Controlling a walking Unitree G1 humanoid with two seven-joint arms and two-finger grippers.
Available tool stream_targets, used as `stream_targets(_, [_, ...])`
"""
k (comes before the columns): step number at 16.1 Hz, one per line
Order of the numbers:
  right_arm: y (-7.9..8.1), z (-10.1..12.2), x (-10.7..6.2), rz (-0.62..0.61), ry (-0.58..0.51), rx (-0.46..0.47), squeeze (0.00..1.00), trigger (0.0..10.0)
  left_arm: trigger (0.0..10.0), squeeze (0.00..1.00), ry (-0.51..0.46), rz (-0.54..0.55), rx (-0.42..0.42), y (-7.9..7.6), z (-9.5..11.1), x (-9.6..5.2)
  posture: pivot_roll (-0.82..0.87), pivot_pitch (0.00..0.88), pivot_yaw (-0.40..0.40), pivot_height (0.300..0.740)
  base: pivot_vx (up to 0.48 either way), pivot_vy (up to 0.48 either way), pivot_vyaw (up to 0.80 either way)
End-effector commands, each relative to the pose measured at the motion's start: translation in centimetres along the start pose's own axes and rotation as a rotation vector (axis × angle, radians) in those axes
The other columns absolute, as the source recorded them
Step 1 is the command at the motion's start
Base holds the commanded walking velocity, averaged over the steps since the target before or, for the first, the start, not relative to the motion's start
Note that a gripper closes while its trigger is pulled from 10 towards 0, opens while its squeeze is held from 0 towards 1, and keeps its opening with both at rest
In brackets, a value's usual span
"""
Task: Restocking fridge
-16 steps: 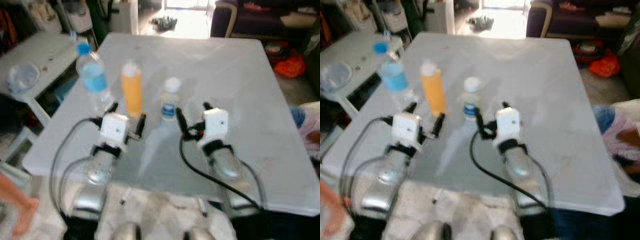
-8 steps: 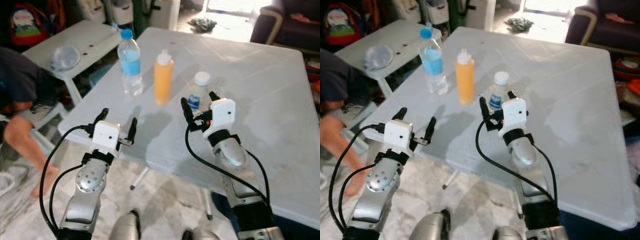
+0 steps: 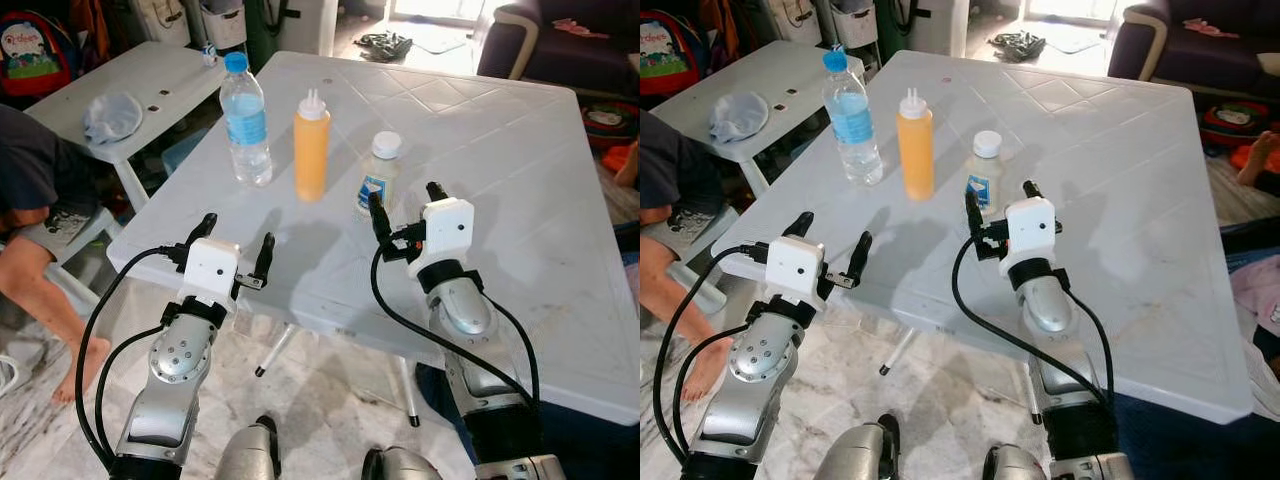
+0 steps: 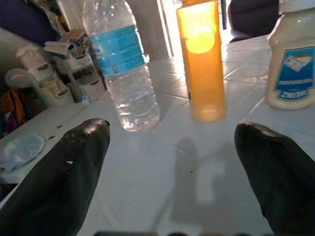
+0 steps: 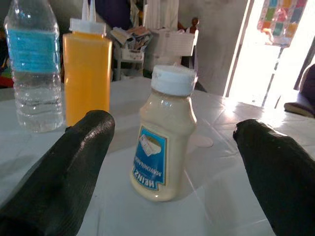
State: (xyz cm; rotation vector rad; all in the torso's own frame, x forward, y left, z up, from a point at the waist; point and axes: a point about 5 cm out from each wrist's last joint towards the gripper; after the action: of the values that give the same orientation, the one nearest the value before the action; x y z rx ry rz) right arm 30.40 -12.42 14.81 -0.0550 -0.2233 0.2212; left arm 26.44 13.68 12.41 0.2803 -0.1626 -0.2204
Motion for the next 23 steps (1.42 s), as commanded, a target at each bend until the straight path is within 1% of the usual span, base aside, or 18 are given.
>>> stream_targets(1, [-0.4, 0.7, 0.6, 0.002, -0.031, -0.003, 0.00, 10.0, 10.0, 0.00, -0.013, -0.007, 0.007, 0.1, 0.5, 0.2, 0.07, 0.124, 0.031, 0.740, 0.000, 0.000, 0.00])
stream_targets(2, [-0.6, 1.2, 1.5, 0.016, -0.048, -0.020, 0.00, 10.0, 10.0, 0.00, -0.012, -0.010, 0.008, 0.1, 0.5, 0.2, 0.07, 0.126, 0.030, 0.740, 0.000, 0.000, 0.00])
stream_targets(6, [-1.2, 1.7, 2.8, -0.005, -0.061, -0.042, 0.00, 10.0, 10.0, 0.00, -0.006, -0.012, 0.009, 0.0, 0.5, 0.0, 0.08, 0.132, 0.028, 0.740, 0.000, 0.000, 0.00])
stream_targets(8, [-1.4, 1.7, 3.0, -0.019, -0.063, -0.030, 0.00, 10.0, 10.0, 0.00, -0.002, -0.012, 0.012, 0.0, 0.5, 0.0, 0.08, 0.135, 0.031, 0.740, 0.000, 0.000, 0.00])
stream_targets(11, [-1.7, 1.7, 2.8, -0.048, -0.069, -0.055, 0.00, 10.0, 10.0, 0.00, 0.000, -0.024, 0.001, 0.0, 0.5, 0.0, 0.08, 0.138, 0.035, 0.740, 0.000, 0.000, 0.00])
stream_targets(12, [-2.2, 1.9, 2.3, -0.091, -0.080, -0.077, 0.00, 10.0, 10.0, 0.00, -0.008, -0.043, -0.024, 0.0, 0.8, -0.3, 0.08, 0.134, 0.035, 0.740, 0.000, 0.000, 0.00])
stream_targets(13, [-2.5, 2.0, 0.8, -0.116, -0.079, -0.087, 0.00, 10.0, 10.0, 0.00, -0.013, -0.027, -0.036, 0.6, 0.9, -0.8, 0.06, 0.113, 0.036, 0.740, 0.000, 0.000, 0.00])
stream_targets(14, [-2.6, 1.9, 0.4, -0.126, -0.076, -0.084, 0.00, 10.0, 10.0, 0.00, -0.012, -0.021, -0.041, 0.8, 1.0, -1.0, 0.06, 0.113, 0.036, 0.740, 0.000, 0.000, 0.00])
stream_targets(15, [-2.4, 1.8, -1.4, -0.133, -0.060, -0.089, 0.00, 10.0, 10.0, 0.00, -0.015, 0.000, -0.043, 1.2, 1.1, -1.5, 0.05, 0.089, 0.039, 0.740, 0.000, 0.000, -0.56])
stream_targets(16, [-2.1, 1.6, -3.1, -0.132, -0.043, -0.094, 0.00, 10.0, 10.0, 0.00, -0.007, 0.020, -0.052, 1.6, 1.0, -1.9, 0.04, 0.083, 0.042, 0.740, 0.000, 0.000, -0.56])
stream_targets(17, [-2.0, 1.4, -3.8, -0.137, -0.030, -0.084, 0.00, 10.0, 10.0, 0.00, -0.004, 0.023, -0.052, 1.6, 1.0, -2.1, 0.03, 0.077, 0.044, 0.740, 0.000, 0.000, -0.56])
stream_targets(18, [-2.1, 0.9, -5.2, -0.160, 0.004, -0.079, 0.00, 10.0, 10.0, 0.00, 0.009, 0.031, -0.054, 1.7, 0.7, -2.5, 0.02, 0.070, 0.048, 0.740, 0.000, 0.000, 0.00])
stream_targets(20, [-2.4, 0.3, -6.7, -0.194, 0.052, -0.063, 0.00, 10.0, 10.0, 0.00, 0.023, 0.039, -0.064, 1.9, 0.3, -2.5, 0.01, 0.055, 0.056, 0.740, 0.127, 0.000, 0.00])
stream_targets(22, [-2.4, 0.0, -6.9, -0.187, 0.067, -0.063, 0.00, 10.0, 10.0, 0.00, 0.027, 0.034, -0.067, 1.8, 0.0, -2.2, 0.00, 0.031, 0.070, 0.740, 0.259, 0.000, 0.00])
stream_targets(23, [-2.3, 0.2, -6.8, -0.162, 0.074, -0.064, 0.00, 10.0, 10.0, 0.00, 0.029, 0.026, -0.067, 1.7, -0.1, -2.0, -0.01, 0.014, 0.076, 0.740, 0.259, 0.000, 0.00])
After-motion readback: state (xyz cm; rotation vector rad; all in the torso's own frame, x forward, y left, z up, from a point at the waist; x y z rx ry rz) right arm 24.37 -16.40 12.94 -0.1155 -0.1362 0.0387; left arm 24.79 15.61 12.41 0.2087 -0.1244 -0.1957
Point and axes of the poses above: a point about 5 cm out from each wrist's last joint towards the gripper, its own x axis pointing out of the wrist towards the gripper, its own z axis along the axis of the wrist's last joint, y = z × x, and after that the axes turned 3 degrees about x, right-handed
